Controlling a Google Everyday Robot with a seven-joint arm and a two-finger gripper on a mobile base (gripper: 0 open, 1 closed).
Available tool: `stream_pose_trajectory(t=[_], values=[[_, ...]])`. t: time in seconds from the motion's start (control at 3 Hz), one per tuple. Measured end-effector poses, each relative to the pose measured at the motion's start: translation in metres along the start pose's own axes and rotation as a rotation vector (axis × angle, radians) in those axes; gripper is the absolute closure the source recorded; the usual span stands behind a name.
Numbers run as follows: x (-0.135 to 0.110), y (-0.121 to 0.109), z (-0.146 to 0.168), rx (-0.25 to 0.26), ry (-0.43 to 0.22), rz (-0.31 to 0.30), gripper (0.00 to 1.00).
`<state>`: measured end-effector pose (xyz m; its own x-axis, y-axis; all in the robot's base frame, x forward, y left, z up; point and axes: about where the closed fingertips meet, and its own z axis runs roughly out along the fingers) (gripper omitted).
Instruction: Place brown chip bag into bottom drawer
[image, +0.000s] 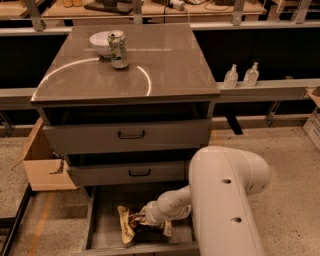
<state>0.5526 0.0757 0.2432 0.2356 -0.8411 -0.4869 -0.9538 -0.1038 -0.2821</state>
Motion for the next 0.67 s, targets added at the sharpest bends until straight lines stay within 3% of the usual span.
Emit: stream_pose_trajectory(t=[0.33,0.67], values=[[0.0035,0.0018,0.011,0.0,0.03,0.02,0.37],[0.0028,0.0041,0.0153,0.007,0.039,0.044,0.05]])
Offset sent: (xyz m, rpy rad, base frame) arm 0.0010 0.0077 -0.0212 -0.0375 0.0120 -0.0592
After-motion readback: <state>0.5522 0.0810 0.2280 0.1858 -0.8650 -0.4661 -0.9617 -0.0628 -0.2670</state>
